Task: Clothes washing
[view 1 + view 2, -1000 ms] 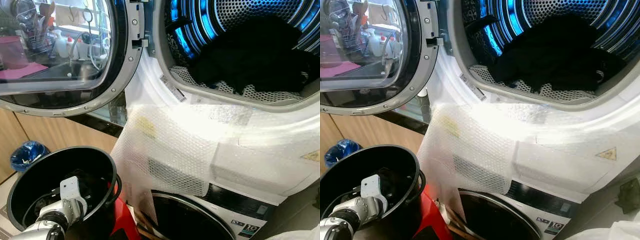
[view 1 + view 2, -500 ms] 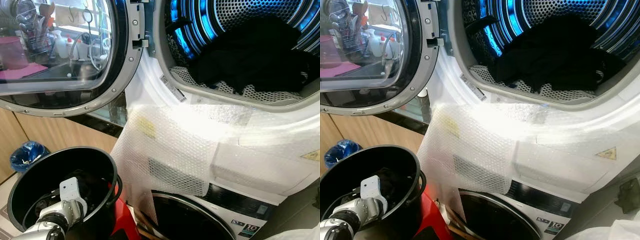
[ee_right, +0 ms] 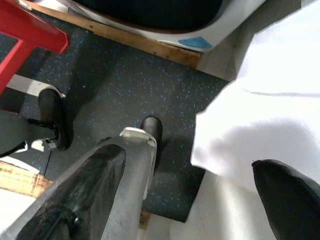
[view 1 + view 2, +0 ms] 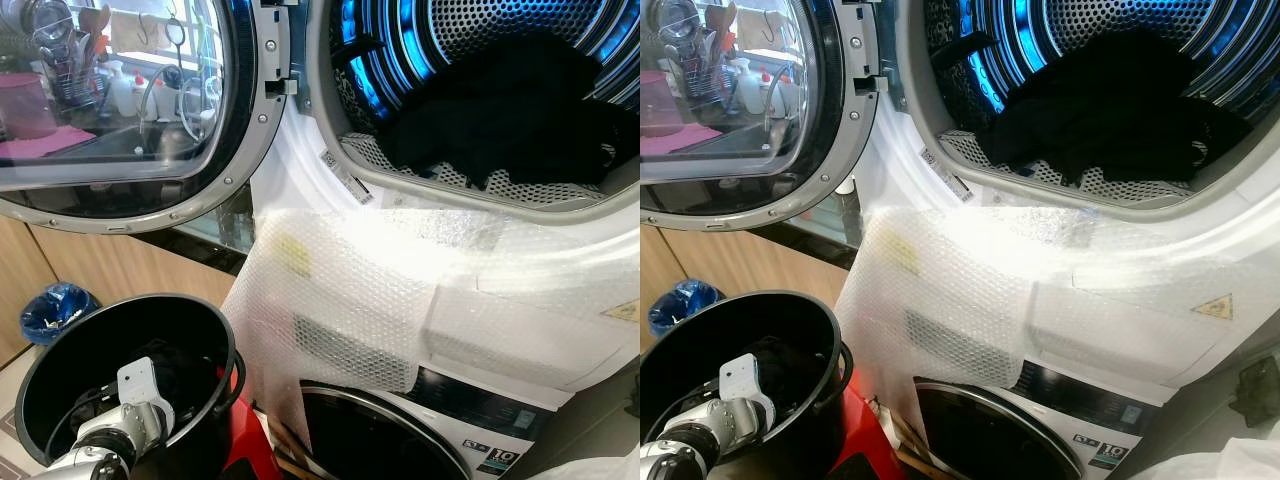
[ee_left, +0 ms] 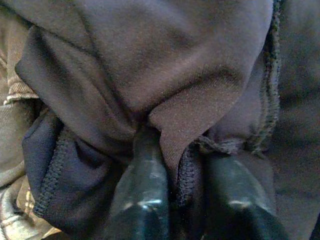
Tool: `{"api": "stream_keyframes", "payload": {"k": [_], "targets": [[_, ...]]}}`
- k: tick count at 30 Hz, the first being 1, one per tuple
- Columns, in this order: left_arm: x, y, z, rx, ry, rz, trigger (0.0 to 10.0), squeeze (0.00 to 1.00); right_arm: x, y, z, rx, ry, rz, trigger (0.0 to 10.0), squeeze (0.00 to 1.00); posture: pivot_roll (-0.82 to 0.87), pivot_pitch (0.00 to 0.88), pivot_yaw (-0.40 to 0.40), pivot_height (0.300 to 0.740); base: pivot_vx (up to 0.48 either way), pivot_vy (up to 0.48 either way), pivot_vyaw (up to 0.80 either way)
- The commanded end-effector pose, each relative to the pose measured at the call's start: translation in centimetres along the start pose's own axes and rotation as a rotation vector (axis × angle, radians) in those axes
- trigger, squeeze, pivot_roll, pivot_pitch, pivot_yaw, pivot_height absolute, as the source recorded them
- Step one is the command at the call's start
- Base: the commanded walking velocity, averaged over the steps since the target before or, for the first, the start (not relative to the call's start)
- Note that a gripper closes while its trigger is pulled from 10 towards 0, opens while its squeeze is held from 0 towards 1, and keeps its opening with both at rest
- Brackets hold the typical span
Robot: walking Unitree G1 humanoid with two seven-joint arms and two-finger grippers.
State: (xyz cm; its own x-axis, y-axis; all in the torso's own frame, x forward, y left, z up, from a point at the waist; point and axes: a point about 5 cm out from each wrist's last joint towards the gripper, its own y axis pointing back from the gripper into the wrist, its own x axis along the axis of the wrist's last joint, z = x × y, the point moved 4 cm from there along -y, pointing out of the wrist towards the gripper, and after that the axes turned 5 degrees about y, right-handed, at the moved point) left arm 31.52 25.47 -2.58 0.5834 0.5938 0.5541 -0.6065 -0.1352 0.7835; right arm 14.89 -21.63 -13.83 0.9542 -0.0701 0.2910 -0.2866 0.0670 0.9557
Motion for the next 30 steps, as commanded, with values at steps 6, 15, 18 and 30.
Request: {"api": "stream_keyframes", "payload": {"k": [6,15,18,30], "targets": [[0.3,0.1,0.9,-0.059,0.112,0.005,0.0,0.0,1.1,0.0,-0.4,0.006,0.039,0.016,10.0,0.0,0.01,0.0,-0.035,0.74,0.0,0.0,0.0],[6.0,5.1,6.0,-0.362,0.2,0.221,0.0,0.0,1.7,0.0,-1.4,0.028,0.029,0.038,10.0,0.0,0.05,0.0,-0.021,0.74,0.0,0.0,0.0],[6.7,8.8,7.8,-0.523,0.128,0.279,0.0,0.0,1.6,0.0,-1.5,0.032,0.035,0.037,10.0,0.0,0.07,0.0,-0.023,0.74,0.0,0.0,0.0],[5.1,20.3,14.4,-1.0,-0.529,0.363,0.0,0.0,3.9,0.2,-2.7,0.072,0.05,0.119,10.0,0.0,0.11,0.0,-0.035,0.74,0.0,0.0,0.0]]}}
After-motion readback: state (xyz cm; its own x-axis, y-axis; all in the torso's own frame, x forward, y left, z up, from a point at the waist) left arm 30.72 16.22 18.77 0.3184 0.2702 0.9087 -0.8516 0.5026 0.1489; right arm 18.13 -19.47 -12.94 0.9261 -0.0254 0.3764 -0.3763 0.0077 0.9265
